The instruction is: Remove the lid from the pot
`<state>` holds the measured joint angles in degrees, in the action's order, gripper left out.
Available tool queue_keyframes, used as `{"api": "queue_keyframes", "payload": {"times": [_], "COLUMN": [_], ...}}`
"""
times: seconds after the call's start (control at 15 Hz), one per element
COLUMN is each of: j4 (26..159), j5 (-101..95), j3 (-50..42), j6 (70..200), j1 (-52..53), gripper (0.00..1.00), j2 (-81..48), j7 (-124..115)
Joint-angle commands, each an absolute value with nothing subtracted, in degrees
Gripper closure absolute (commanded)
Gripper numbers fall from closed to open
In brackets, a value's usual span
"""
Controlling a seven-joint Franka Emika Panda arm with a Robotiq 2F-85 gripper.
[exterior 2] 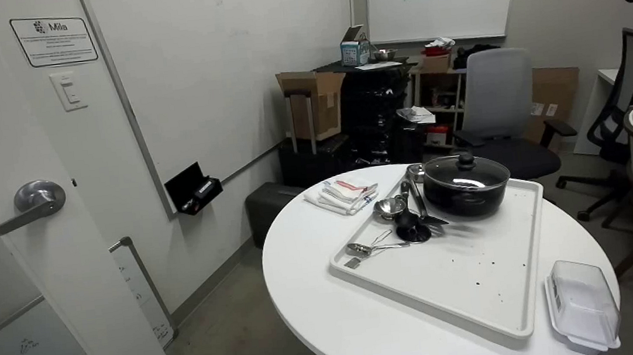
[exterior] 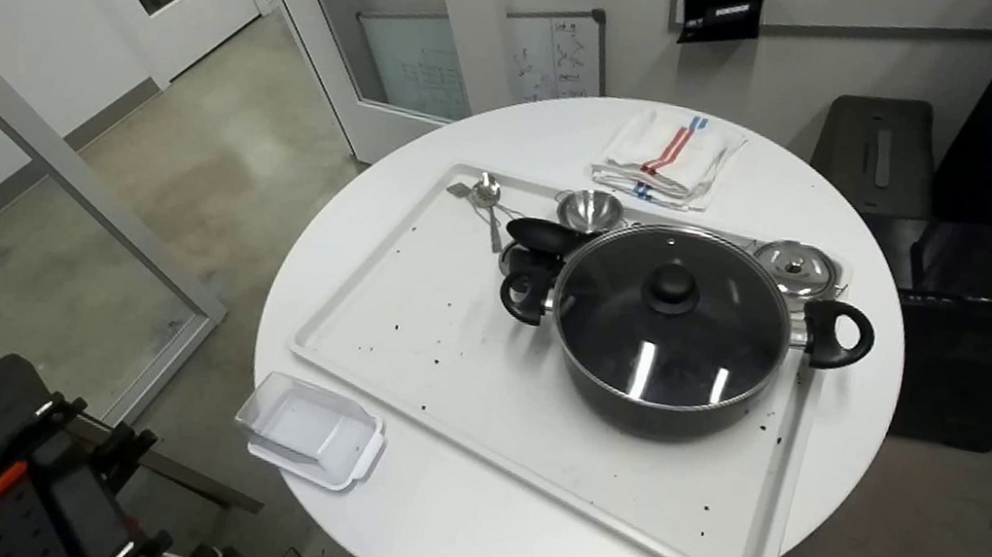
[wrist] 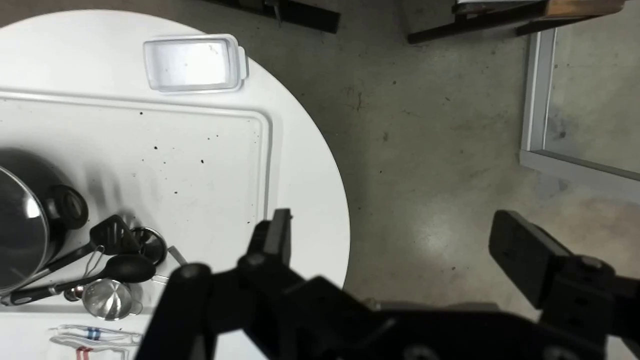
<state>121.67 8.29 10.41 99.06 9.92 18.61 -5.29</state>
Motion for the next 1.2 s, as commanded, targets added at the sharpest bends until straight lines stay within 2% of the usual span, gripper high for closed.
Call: {"api": "queue_keyframes", "payload": {"times": [0.0,0.47,1.13], "j4": [121.2,121.9,114.4], "j5": [7.6,9.3,11.2], "j3": [9.2,2.1,-7.4], "j6": [101.3,113.5,121.8], "j1": [8.0,0.7,-7.6], "gripper": [0.0,0.0,0.0], "j2": [16.1,8.2,-10.3], "j7": [-5.7,-8.3,-19.0]}}
